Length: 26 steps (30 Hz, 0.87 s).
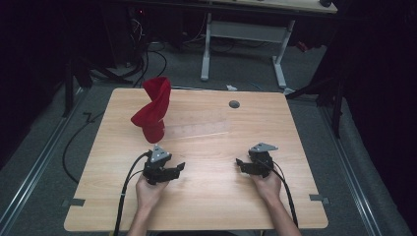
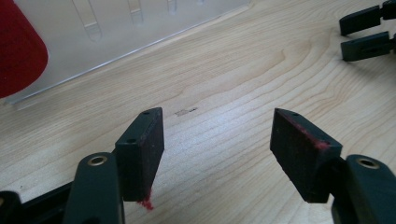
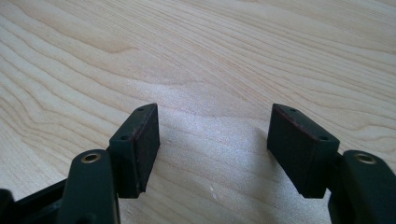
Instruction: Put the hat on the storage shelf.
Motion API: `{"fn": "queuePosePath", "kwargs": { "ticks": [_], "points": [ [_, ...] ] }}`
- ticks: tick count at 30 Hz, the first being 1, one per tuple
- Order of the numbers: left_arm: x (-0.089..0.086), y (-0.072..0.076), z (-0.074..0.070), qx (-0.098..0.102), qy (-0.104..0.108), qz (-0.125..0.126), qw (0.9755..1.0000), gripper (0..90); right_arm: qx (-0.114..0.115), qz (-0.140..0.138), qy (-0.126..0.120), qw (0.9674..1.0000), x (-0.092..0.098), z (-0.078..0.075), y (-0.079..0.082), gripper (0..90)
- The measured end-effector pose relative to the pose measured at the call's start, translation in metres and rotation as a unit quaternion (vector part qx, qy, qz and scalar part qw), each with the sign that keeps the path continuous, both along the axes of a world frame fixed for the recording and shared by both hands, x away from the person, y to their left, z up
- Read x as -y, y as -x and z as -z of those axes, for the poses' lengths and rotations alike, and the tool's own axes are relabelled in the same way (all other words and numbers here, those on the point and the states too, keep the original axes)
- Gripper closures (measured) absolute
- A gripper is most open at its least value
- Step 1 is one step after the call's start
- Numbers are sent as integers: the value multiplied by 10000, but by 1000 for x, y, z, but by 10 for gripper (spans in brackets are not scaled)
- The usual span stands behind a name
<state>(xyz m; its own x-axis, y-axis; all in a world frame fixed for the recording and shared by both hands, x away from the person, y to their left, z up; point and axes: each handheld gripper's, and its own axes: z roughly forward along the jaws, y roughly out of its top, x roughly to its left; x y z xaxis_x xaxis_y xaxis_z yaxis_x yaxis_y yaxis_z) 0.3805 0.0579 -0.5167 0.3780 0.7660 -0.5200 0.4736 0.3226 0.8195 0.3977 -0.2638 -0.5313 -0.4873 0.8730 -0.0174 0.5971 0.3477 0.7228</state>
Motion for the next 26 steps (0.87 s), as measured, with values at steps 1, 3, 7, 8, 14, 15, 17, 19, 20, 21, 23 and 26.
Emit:
{"fn": "queuePosePath", "kwargs": {
  "ticks": [1, 3, 7, 8, 14, 15, 17, 19, 20, 21, 23, 26],
  "points": [
    [0, -1, 2, -8, -46, 6, 10000, 351, 0, 0, 0, 10000, 0, 0, 0, 347],
    [1, -2, 4, -20, -110, -16, 9999, 350, -1, 0, -1, 10000, 0, 0, 0, 346],
    [2, -6, 9, -76, -204, -83, 9997, 348, -1, -2, -1, 10000, 0, 0, 0, 346],
    [2, -7, 10, -80, -217, -97, 9997, 348, 0, -3, 1, 10000, 0, 0, 0, 346],
    [6, -11, 20, -123, -517, -191, 9984, 342, -1, -3, -1, 10000, 0, 0, 0, 346],
    [6, -12, 23, -164, -616, -205, 9978, 341, -1, -3, 0, 10000, 0, 0, 0, 346],
    [7, -13, 27, -186, -780, -210, 9966, 334, -1, -2, 0, 10000, 0, 0, 0, 346],
    [8, -12, 28, -125, -820, -225, 9963, 320, 0, -2, 0, 10000, 0, 0, 0, 346],
    [8, -11, 29, -81, -793, -233, 9965, 317, -1, -2, 0, 10000, 0, 0, 0, 346],
    [8, -11, 29, -83, -782, -230, 9966, 316, 0, -3, 1, 10000, 0, 0, 0, 346],
    [7, -11, 29, -78, -781, -215, 9967, 310, -1, -4, 0, 10000, 0, 0, 0, 346],
    [7, -11, 29, -81, -780, -192, 9967, 303, -2, -4, -2, 10000, 0, 0, 0, 345]
  ]
}}
